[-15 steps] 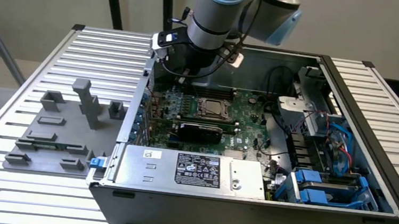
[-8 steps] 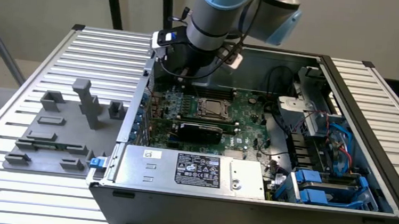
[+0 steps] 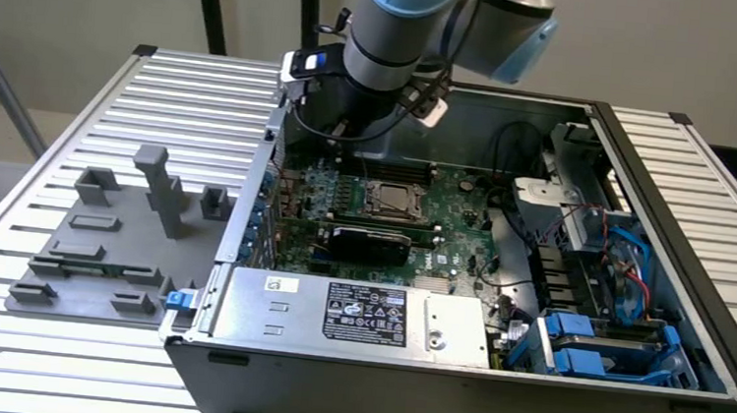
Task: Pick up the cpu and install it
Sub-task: 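Install the first cpu locking lever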
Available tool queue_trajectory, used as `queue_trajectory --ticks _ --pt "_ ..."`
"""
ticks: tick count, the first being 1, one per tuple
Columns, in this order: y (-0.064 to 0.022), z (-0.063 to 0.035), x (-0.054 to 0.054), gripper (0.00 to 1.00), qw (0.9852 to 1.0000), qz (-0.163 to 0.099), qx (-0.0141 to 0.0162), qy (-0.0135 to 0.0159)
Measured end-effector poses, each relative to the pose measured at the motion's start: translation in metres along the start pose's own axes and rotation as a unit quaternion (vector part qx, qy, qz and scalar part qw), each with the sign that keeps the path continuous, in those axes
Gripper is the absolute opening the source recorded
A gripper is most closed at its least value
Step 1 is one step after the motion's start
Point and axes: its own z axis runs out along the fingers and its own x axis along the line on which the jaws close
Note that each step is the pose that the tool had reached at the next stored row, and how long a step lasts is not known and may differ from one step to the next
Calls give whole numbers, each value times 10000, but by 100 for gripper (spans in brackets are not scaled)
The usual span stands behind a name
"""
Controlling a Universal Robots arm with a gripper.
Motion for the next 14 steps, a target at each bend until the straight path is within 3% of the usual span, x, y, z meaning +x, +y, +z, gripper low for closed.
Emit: queue_trajectory --ticks 5,9,14 --pt "11 -4 8 11 9999 98 -41 41" --pt "59 -13 37 11 9999 106 -57 50" --pt "185 -33 114 11 9999 103 -66 53"
